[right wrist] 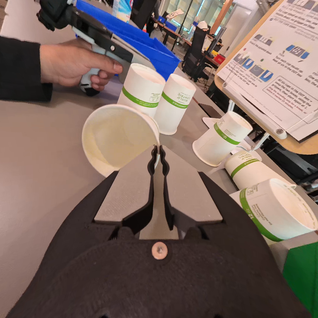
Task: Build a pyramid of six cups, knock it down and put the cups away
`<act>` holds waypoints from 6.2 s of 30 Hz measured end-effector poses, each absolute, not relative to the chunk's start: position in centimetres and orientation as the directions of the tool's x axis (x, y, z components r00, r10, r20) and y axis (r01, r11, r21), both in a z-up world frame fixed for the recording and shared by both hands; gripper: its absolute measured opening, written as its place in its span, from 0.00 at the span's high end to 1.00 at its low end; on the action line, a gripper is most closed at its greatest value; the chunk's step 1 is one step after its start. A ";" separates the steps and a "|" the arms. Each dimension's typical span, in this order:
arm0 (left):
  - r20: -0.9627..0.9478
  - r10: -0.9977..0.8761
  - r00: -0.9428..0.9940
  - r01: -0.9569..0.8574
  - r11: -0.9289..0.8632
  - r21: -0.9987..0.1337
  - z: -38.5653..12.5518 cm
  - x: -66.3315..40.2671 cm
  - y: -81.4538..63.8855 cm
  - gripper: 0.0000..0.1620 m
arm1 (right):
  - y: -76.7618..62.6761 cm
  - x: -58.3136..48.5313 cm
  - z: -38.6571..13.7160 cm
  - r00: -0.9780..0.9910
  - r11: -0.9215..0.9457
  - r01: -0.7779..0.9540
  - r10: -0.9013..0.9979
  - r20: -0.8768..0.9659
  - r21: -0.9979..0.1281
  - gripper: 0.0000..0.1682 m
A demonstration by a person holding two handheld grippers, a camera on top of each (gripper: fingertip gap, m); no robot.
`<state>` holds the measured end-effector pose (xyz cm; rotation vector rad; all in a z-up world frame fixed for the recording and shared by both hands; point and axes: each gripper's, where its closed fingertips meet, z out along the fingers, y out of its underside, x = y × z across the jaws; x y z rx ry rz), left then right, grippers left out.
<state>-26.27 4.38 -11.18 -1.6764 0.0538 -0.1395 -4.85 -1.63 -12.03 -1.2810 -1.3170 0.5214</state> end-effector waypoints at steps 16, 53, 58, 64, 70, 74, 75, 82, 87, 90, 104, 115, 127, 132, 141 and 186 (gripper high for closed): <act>0.086 -0.121 0.989 0.074 -0.107 -0.992 -11.1 -26.5 4.4 0.91 | -1.4 -2.1 -5.9 0.392 0.099 0.243 0.900 0.191 -0.965 1.00; 0.090 -0.167 0.982 0.073 -0.104 -0.992 -11.0 -25.8 3.9 0.84 | 16.5 22.6 -4.5 0.722 -0.445 0.491 0.689 0.065 -0.749 0.89; 0.088 -0.171 0.981 0.075 -0.084 -0.994 -10.7 -25.7 3.6 0.82 | 14.9 20.8 -2.2 0.697 -0.357 0.481 0.709 0.103 -0.801 0.89; 0.159 -0.146 0.976 0.141 -0.125 -0.982 -11.1 -26.6 2.7 0.78 | 5.3 14.9 1.6 0.420 -0.285 0.287 0.896 -0.148 -0.914 0.87; 0.112 -0.288 0.951 0.099 -0.056 -0.993 -7.9 -24.3 -1.4 0.79 | -3.4 14.1 1.1 0.225 -0.169 0.265 0.968 -0.109 -0.949 0.85; -0.076 -0.411 0.908 -0.124 -0.091 -0.988 -7.1 -19.9 -2.7 0.73 | -5.8 14.6 -0.4 0.172 -0.164 0.269 0.978 -0.120 -0.949 0.85; -0.114 -0.433 0.894 -0.179 -0.112 -0.977 -7.3 -18.9 -2.6 0.70 | -5.7 14.7 -0.9 0.186 -0.166 0.278 0.976 -0.117 -0.946 0.85; -0.182 -0.463 0.867 -0.358 -0.326 -0.875 -10.3 -16.5 -0.4 1.00 | -6.6 14.9 -2.3 0.160 -0.202 0.276 0.974 -0.162 -0.940 0.84; -0.138 -0.433 0.891 -0.275 -0.272 -0.922 -7.7 -16.2 -0.9 1.00 | -8.1 14.1 -3.2 0.111 -0.245 0.228 0.968 -0.224 -0.943 0.84; -0.078 -0.455 0.887 -0.170 -0.164 -0.972 -4.3 -14.7 -2.7 1.00 | -9.8 12.3 -5.3 0.067 -0.327 0.251 0.945 -0.321 -0.911 0.79; -0.085 -0.713 0.696 -0.014 0.105 -0.994 1.0 -3.0 -12.9 1.00 | -11.2 3.1 -4.0 -0.005 -0.405 0.057 0.914 -0.406 -0.913 0.71; -0.056 -0.575 0.817 -0.019 0.070 -0.997 1.3 -9.3 -10.9 1.00 | -10.6 -0.3 -6.6 0.014 -0.426 0.110 0.904 -0.427 -0.898 0.71; -0.110 -0.366 0.924 -0.186 -0.180 -0.966 -8.1 -15.5 -2.3 0.93 | -11.3 0.9 -6.5 -0.006 -0.414 0.145 0.908 -0.419 -0.899 0.74; 0.085 -0.477 0.875 -0.067 -0.292 -0.954 -10.0 -14.8 -1.9 1.00 | -11.9 1.2 -6.7 0.013 -0.364 0.183 0.930 -0.367 -0.913 0.74; 0.060 -0.515 0.855 -0.028 -0.162 -0.986 -6.3 -14.6 -4.1 0.86 | -12.1 1.1 -6.5 0.018 -0.342 0.183 0.939 -0.345 -0.922 0.75; 0.107 -0.887 0.449 0.069 -0.085 -0.994 -0.2 -4.2 -13.6 1.00 | -11.6 1.8 -0.4 -0.149 -0.347 -0.166 0.934 -0.324 -0.923 1.00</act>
